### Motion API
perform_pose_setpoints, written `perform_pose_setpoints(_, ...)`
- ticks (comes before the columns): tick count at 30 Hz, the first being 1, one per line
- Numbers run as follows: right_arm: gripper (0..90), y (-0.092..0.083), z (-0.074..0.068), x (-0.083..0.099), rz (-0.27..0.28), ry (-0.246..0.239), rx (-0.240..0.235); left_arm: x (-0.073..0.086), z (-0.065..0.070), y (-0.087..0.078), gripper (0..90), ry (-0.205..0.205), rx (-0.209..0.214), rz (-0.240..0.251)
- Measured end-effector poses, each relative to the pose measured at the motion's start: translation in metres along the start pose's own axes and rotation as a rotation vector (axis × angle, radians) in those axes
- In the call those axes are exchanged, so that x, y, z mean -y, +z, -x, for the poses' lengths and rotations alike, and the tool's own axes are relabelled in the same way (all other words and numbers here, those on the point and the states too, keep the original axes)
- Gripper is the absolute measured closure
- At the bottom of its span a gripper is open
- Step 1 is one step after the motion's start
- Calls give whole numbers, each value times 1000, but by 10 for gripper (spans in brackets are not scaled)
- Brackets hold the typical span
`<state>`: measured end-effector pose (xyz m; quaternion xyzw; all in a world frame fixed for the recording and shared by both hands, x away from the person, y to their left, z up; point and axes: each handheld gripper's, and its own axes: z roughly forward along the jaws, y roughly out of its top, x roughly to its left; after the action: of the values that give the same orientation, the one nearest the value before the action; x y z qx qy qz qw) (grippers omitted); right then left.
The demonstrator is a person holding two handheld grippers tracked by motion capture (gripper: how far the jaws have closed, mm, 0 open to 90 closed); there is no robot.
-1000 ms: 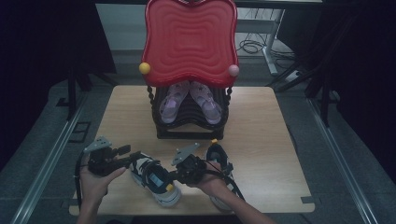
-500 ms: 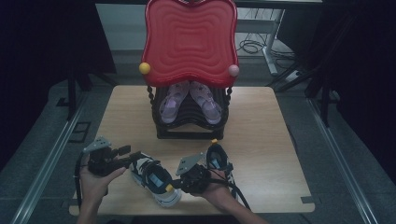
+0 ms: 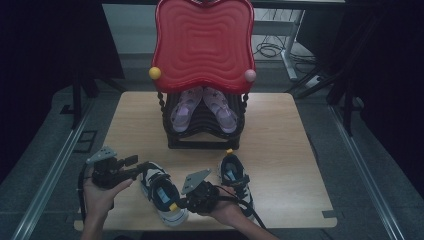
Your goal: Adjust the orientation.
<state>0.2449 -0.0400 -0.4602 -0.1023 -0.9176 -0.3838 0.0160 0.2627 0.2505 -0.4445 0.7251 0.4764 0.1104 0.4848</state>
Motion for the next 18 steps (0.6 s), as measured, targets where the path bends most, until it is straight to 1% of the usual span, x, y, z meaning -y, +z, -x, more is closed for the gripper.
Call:
perform_pose_setpoints(1,888,1,-3,-1,-2,-5,-6,0,0,-1,430,1,1,3)
perform_pose_setpoints(4,888,1,-5,-1,-4,-12,-8,0,-1,-2,428,-2,2,6)
perform_pose_setpoints(5,888,0,-6,1,-4,-8,-20,0,-1,-2,427,-4,2,6)
perform_pose_setpoints(8,889,-1,-7,3,0,-1,-31,1,-2,-2,427,-9,-1,9)
perform_pose_setpoints(10,890,1,-8,4,-5,-3,-29,1,-3,-2,427,-9,-1,9)
perform_pose_setpoints(12,891,3,-8,5,-7,3,-38,0,-2,-3,427,-6,-1,9)
perform_pose_setpoints(15,891,6,-9,4,-8,-3,-40,0,-2,-3,427,-8,-2,12)
perform_pose_setpoints(18,891,7,-8,4,-6,0,-47,1,-3,-3,426,-9,-3,11)
